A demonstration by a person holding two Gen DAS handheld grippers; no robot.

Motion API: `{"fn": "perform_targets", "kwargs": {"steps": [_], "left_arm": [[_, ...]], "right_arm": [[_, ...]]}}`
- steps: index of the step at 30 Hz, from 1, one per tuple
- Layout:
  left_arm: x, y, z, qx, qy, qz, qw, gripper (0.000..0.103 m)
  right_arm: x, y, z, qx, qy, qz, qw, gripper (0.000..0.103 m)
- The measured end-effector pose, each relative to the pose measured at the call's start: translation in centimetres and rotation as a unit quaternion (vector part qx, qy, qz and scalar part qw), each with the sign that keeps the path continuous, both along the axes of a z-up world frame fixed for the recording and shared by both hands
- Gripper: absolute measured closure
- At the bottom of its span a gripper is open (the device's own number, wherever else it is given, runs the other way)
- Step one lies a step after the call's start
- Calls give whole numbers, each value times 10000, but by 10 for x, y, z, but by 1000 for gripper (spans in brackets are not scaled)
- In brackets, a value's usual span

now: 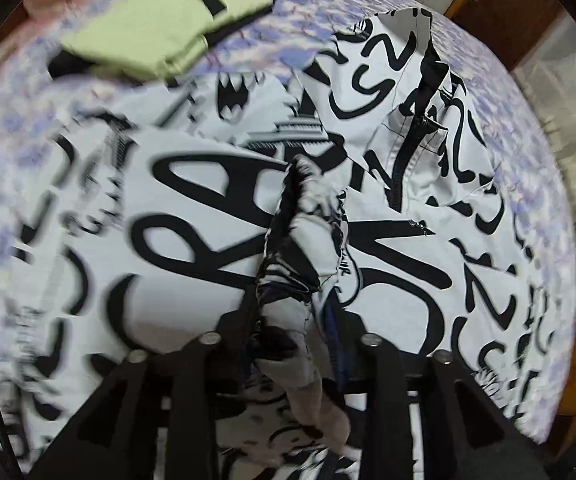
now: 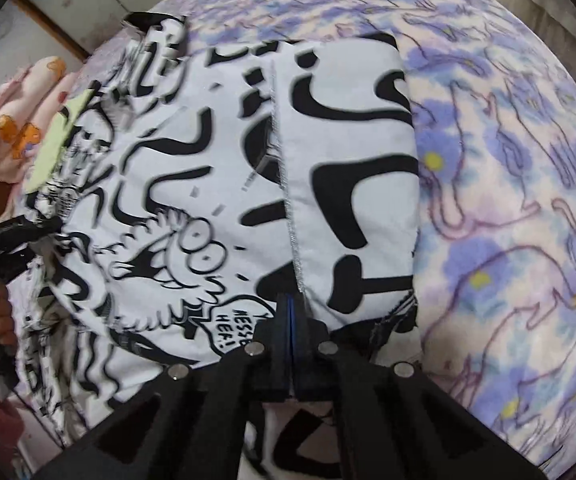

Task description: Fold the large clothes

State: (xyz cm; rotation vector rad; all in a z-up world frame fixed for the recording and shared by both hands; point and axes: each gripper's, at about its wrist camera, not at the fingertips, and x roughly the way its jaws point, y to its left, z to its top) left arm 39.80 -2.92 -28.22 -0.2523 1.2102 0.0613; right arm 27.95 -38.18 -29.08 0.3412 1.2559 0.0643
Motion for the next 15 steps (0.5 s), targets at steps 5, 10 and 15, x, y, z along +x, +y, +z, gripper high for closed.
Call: {"fn": "perform_targets", "kwargs": {"steps": [5, 10, 15], "left_arm": [[-23, -23, 51, 940, -748, -394, 9920, 52], [-29, -56, 71, 764, -940, -984, 9877, 43], [-10, -100, 38, 314, -578, -1510, 9863, 78]], "right_arm": [[19, 29, 32, 271, -680, 663, 9951, 103], [54, 63, 34, 505, -1064, 996, 9880, 103], [94, 89, 14, 823, -1161, 1080, 9839, 103]]}}
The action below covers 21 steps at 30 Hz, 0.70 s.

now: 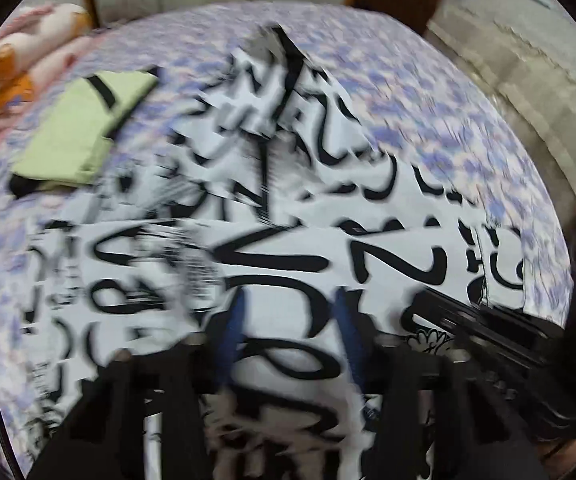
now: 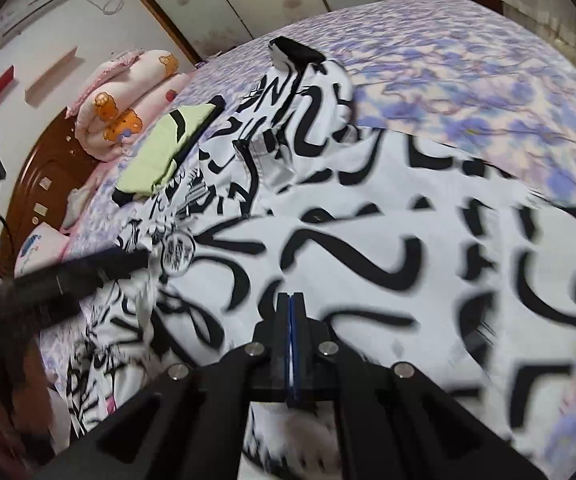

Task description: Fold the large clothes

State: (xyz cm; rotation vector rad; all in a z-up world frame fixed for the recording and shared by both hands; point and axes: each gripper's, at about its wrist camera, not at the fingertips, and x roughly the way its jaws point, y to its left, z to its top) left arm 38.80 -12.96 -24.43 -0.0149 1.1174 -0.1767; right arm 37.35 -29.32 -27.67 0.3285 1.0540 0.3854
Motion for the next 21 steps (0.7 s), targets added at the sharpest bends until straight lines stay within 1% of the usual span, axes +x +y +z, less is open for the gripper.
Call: {"fn": "perform_targets", "kwargs": {"steps": [1, 2, 4, 5, 7, 8, 10, 12, 13, 15, 16, 17, 20, 21], "left_arm": [[8, -7, -12, 46, 129, 1, 9999, 95], [16, -12, -23, 62, 224, 33, 9997, 98], [27, -20, -42, 53, 373, 24, 9993, 99], [34, -23, -52, 131, 547, 11, 9984, 99], [43, -28, -71, 187, 804, 46, 9966, 99], [46, -28, -75, 189, 854, 75, 9961, 99], [50, -24, -76, 261, 796, 137, 9964, 100], [54, -14, -71, 479, 643, 255, 9965, 100], [57, -6, -70, 522, 631, 328, 9961, 100], [63, 14, -68, 504, 628, 590, 9950, 100], [66, 25, -67, 492, 609, 731, 9943, 100], [68, 35, -66, 481, 562, 849, 9936, 100], [74, 53, -66, 459, 500, 945, 9932, 100], [75, 57, -66, 420, 472, 951, 9935, 100]], "right_arm": [[8, 2, -7, 65, 98, 4, 9999, 103], [16, 6, -14, 100, 198, 39, 9997, 103], [27, 12, -25, 78, 350, 190, 9992, 103], [33, 16, -34, 19, 444, 295, 9986, 103], [39, 17, -46, -56, 502, 333, 9982, 103], [42, 15, -49, -87, 438, 311, 9985, 103], [45, 8, -49, -315, 357, 213, 9986, 103], [48, -6, -47, -673, 376, -49, 9970, 103], [49, -18, -46, -712, 415, -193, 9964, 103], [46, -45, -43, -753, 473, -481, 9949, 103], [43, -54, -40, -829, 449, -571, 9939, 103], [39, -66, -36, -1015, 397, -675, 9917, 103], [30, -101, -30, -1120, 401, -972, 9881, 103], [28, -109, -28, -958, 396, -976, 9898, 103]]}}
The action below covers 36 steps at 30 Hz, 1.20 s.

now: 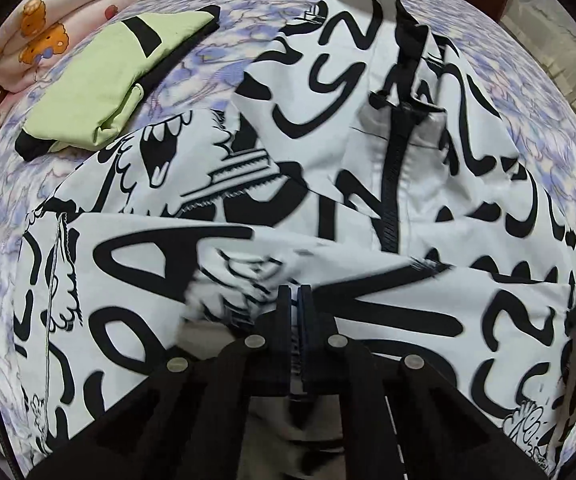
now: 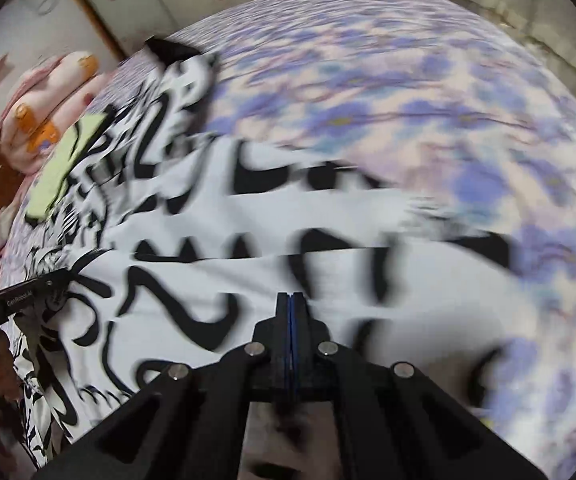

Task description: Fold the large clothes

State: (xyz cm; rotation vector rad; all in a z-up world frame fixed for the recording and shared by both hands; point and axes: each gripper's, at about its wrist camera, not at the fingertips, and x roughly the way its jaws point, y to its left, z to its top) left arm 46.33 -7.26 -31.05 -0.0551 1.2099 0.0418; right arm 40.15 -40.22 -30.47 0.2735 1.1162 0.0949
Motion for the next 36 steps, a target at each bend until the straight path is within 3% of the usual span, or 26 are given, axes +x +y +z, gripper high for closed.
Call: {"fn": "perform_targets", "kwargs": {"steps": [1, 3, 7, 9, 13, 19, 25, 27, 30, 34, 36], "left_arm": [[1, 4, 0, -23, -30, 12, 10000, 100], [1, 13, 0, -193, -37, 79, 9998, 100], [-6, 25, 9, -280, -77, 139, 9995, 100], [-19, 14, 21, -294, -85, -136, 9994, 100], [-54, -22, 37, -539, 18, -708, 9960, 100], [-95, -60, 19, -891, 592, -899, 9902, 100], [-115, -44, -8, -764, 712, -460, 9935, 100], [-116, -29, -5, -649, 645, -343, 9952, 100], [-117, 7, 2, -238, 529, -21, 9983, 100], [-120, 55, 7, -263, 495, 408, 9976, 100], [-121, 72, 10, -372, 439, 517, 9970, 100]], "right_arm": [[-3, -12, 2, 14, 19, -137, 9999, 103], [-7, -29, 5, -538, 0, -402, 9977, 103], [-15, -62, 7, -15, 57, -867, 9962, 103], [-17, -53, 18, -53, -20, -659, 9978, 103], [-30, -12, 38, 940, -124, -18, 9955, 103], [-63, 75, 26, 1420, 240, 1071, 9838, 103], [-85, 107, -20, 757, 855, 1208, 9861, 103], [-88, 95, -20, 788, 841, 1048, 9878, 103], [-94, 72, -15, 392, 904, 779, 9921, 103], [-106, 30, -10, 62, 1011, 269, 9945, 103], [-116, 10, -4, 250, 999, 90, 9946, 103]]}}
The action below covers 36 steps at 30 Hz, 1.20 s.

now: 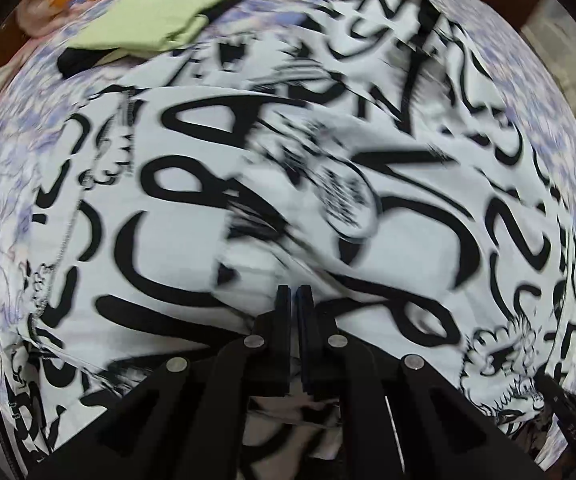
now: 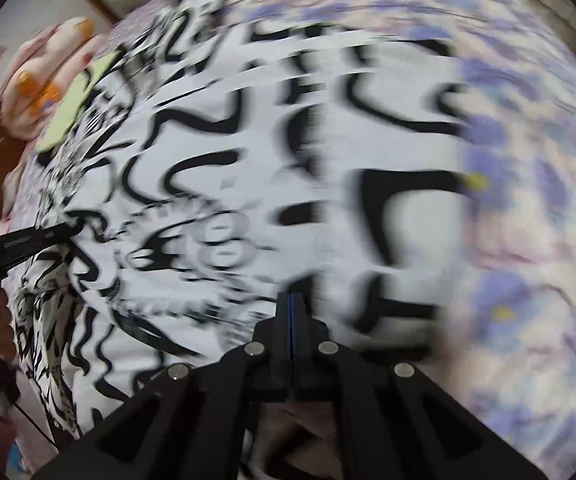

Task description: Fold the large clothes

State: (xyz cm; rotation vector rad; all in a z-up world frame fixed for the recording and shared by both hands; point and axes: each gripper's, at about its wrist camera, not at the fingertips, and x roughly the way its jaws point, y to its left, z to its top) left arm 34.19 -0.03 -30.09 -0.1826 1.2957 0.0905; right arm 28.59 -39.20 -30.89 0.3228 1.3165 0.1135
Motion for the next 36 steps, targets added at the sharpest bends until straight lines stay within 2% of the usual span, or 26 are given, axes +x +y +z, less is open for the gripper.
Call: {"fn": "perform_targets", "kwargs": {"steps": [1, 3, 6, 9, 11, 14, 20, 23, 24, 27, 31, 35, 36], "left_arm": [[-1, 6, 0, -89, -4, 29, 10000, 100], [-3, 13, -3, -94, -16, 48, 9999, 100], [10, 1, -15, 105, 47, -64, 9999, 100], [17, -4, -14, 197, 92, -124, 9997, 100], [21, -6, -3, 113, 123, -266, 9995, 100], [34, -5, 20, -80, 242, -740, 9969, 100], [93, 16, 79, -573, 608, -1475, 9855, 96], [130, 24, 111, -289, 475, -1834, 9815, 93], [142, 28, 120, -195, 478, -1945, 9795, 87], [186, 39, 138, -209, 591, -2148, 9747, 85], [235, 46, 155, -108, 633, -2340, 9701, 74], [284, 42, 156, -161, 767, -2514, 9647, 69], [299, 40, 154, -176, 835, -2569, 9627, 61]], "right_arm": [[-3, -6, 2, 100, 17, -92, 9999, 103], [-6, -12, 3, -290, 86, -163, 9994, 103], [-7, -10, 1, -324, 91, -160, 9993, 103], [-5, -7, 3, -364, 62, -68, 9993, 103], [-2, -7, 13, -224, 89, -88, 9997, 103], [15, -3, 31, 211, 86, -148, 9996, 103], [82, 0, 98, 508, -308, -16, 9982, 102], [118, -5, 122, 596, -395, 47, 9974, 102], [133, -8, 132, 565, -419, 60, 9975, 102], [171, -6, 152, 524, -407, 97, 9978, 102], [222, -7, 178, 514, -509, 162, 9972, 102], [278, -5, 192, 728, -493, 280, 9957, 101], [287, -6, 192, 826, -465, 281, 9951, 98]]}}
